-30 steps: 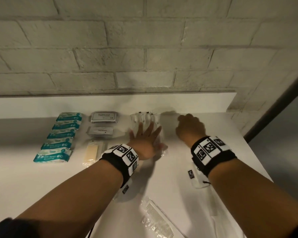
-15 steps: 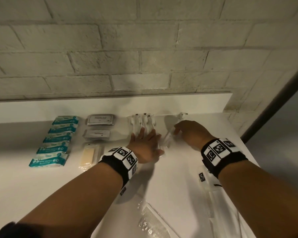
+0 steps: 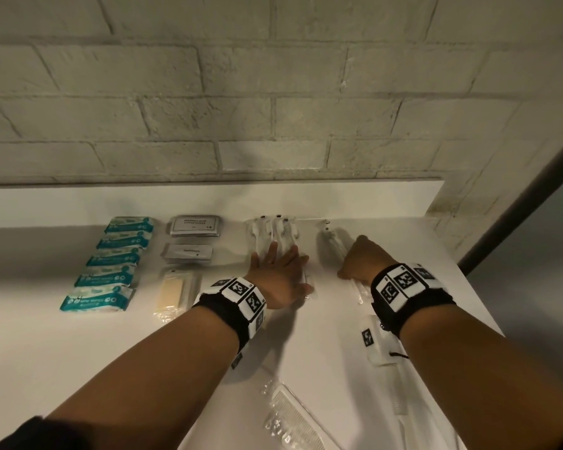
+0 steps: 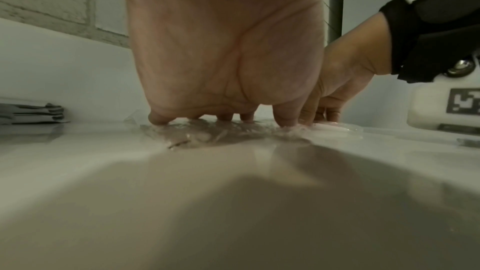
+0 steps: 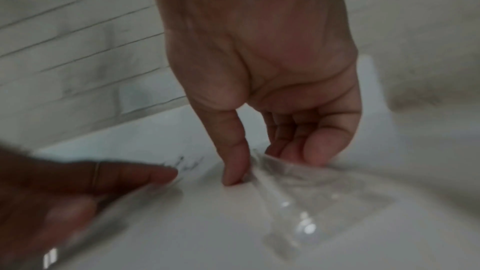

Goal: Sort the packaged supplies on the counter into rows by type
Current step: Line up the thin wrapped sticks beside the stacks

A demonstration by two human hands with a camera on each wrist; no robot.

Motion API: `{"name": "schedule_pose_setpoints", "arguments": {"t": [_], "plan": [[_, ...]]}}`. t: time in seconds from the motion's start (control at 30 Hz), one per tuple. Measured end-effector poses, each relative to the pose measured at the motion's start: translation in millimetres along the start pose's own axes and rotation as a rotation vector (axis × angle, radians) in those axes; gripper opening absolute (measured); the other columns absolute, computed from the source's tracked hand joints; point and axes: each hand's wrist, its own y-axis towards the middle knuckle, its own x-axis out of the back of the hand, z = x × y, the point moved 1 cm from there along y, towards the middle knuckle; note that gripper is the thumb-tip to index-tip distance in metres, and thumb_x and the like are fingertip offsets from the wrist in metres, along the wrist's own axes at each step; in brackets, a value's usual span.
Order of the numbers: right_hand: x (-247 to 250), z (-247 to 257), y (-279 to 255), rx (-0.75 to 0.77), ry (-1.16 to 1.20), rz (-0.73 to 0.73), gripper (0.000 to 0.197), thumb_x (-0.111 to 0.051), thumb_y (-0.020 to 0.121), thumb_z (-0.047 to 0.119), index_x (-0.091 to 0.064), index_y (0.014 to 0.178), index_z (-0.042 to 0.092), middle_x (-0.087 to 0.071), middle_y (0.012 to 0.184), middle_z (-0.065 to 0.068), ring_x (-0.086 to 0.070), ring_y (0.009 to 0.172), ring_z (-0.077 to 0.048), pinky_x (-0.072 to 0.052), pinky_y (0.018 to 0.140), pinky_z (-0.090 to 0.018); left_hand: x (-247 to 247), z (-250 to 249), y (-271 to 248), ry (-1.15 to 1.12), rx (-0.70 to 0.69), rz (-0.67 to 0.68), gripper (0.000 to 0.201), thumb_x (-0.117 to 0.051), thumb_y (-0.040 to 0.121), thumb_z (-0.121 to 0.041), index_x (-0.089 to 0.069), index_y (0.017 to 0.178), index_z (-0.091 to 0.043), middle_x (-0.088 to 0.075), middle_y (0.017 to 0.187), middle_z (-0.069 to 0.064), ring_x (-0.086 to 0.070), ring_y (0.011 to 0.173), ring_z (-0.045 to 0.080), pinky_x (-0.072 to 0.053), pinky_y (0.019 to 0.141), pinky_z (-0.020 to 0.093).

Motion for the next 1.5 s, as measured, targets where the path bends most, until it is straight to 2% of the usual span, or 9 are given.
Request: {"name": "schedule_pose_setpoints", "arguments": {"t": [0.1, 0.23, 0.33, 0.47, 0.57, 0.73, 1.0, 1.17, 1.5], "plan": [[1.2, -2.7, -0.8, -0.021, 0.011, 0.060, 0.039, -0.067, 0.083, 0.014, -0.058, 0.116, -0.002, -0.063, 0.105, -0.015, -0.063, 0.102, -0.030, -0.050, 0.081, -0.031, 1.8, -1.0, -1.3, -0.017, 0.001, 0.015, 0.070, -0.031, 0.094, -0.060, -0.004, 0.153, -0.034, 0.008, 0.162, -0.008, 0.014, 0.147, 0.032, 0.001, 0.113, 0.061], [2.6, -1.7, -1.1, 0.020, 0.085, -0.083, 0.033, -0.053, 0.088, 0.011, -0.055, 0.118, -0.001, -0.062, 0.115, -0.018, -0.061, 0.104, -0.034, -0.046, 0.075, -0.030, 3.5, -1.2, -2.5, -0.040, -0.001, 0.024, 0.069, -0.030, 0.095, -0.060, -0.004, 0.153, -0.033, 0.009, 0.162, -0.008, 0.015, 0.147, 0.031, 0.003, 0.113, 0.061], [-0.1, 4.7, -3.3, 0.108, 0.030, -0.126, 0.041, -0.063, 0.083, 0.017, -0.055, 0.123, 0.009, -0.052, 0.119, -0.016, -0.059, 0.104, -0.036, -0.052, 0.084, -0.036, 2.8, -0.8, -2.4, -0.037, 0.002, 0.029, 0.069, -0.029, 0.095, -0.060, -0.002, 0.153, -0.034, 0.009, 0.162, -0.008, 0.016, 0.147, 0.031, 0.003, 0.113, 0.061], [-12.2, 14.1, -8.1, 0.304, -0.101, -0.054, 0.029, -0.066, 0.083, 0.029, -0.067, 0.112, 0.028, -0.047, 0.121, -0.010, -0.051, 0.114, -0.031, -0.045, 0.099, -0.036, 3.6, -1.9, -3.4, -0.028, 0.001, 0.022, 0.069, -0.030, 0.095, -0.060, -0.003, 0.153, -0.033, 0.007, 0.162, -0.007, 0.014, 0.147, 0.032, 0.001, 0.113, 0.061], [-9.0, 14.5, -7.8, 0.312, -0.053, -0.156, 0.034, -0.056, 0.089, 0.019, -0.061, 0.122, 0.023, -0.050, 0.126, -0.010, -0.052, 0.118, -0.030, -0.042, 0.097, -0.033, 4.7, -2.2, -3.6, -0.027, -0.002, 0.018, 0.070, -0.030, 0.095, -0.060, -0.003, 0.153, -0.033, 0.007, 0.162, -0.006, 0.013, 0.147, 0.033, 0.001, 0.114, 0.061], [-16.2, 19.3, -11.1, 0.366, -0.213, -0.039, 0.055, -0.047, 0.096, 0.012, -0.031, 0.148, 0.017, -0.039, 0.150, -0.006, -0.042, 0.134, -0.024, -0.033, 0.110, -0.031, 4.4, -1.7, -4.8, -0.042, -0.006, 0.012, 0.068, -0.030, 0.095, -0.059, -0.005, 0.153, -0.032, 0.006, 0.162, -0.005, 0.013, 0.148, 0.032, 0.001, 0.114, 0.061], [-25.2, 37.6, -10.6, 0.434, -0.217, -0.033, 0.058, -0.064, 0.082, 0.011, -0.045, 0.137, 0.014, -0.051, 0.139, -0.007, -0.053, 0.123, -0.024, -0.043, 0.098, -0.030, 2.1, -4.1, -4.2, -0.034, 0.027, -0.061, 0.082, -0.042, 0.087, -0.066, -0.008, 0.153, -0.030, 0.005, 0.163, -0.001, 0.009, 0.148, 0.031, -0.002, 0.115, 0.058], [-27.4, 37.8, -12.2, 0.400, -0.305, 0.051, 0.053, -0.047, 0.097, 0.016, -0.031, 0.147, 0.006, -0.046, 0.144, -0.013, -0.050, 0.127, -0.028, -0.039, 0.103, -0.033, -1.3, -0.7, 1.1, -0.048, 0.034, -0.060, 0.094, -0.043, 0.084, -0.070, 0.000, 0.153, -0.025, 0.004, 0.162, -0.002, 0.009, 0.148, 0.030, -0.002, 0.115, 0.059], [-29.9, 38.5, -0.5, 0.409, -0.272, 0.076, 0.050, -0.036, 0.100, 0.011, -0.027, 0.148, 0.007, -0.035, 0.151, -0.013, -0.041, 0.135, -0.026, -0.034, 0.110, -0.034, -3.9, -1.0, 0.3, -0.010, 0.052, -0.098, 0.104, -0.054, 0.077, -0.070, -0.001, 0.153, -0.024, 0.002, 0.163, -0.002, 0.007, 0.149, 0.029, -0.003, 0.116, 0.056]]}}
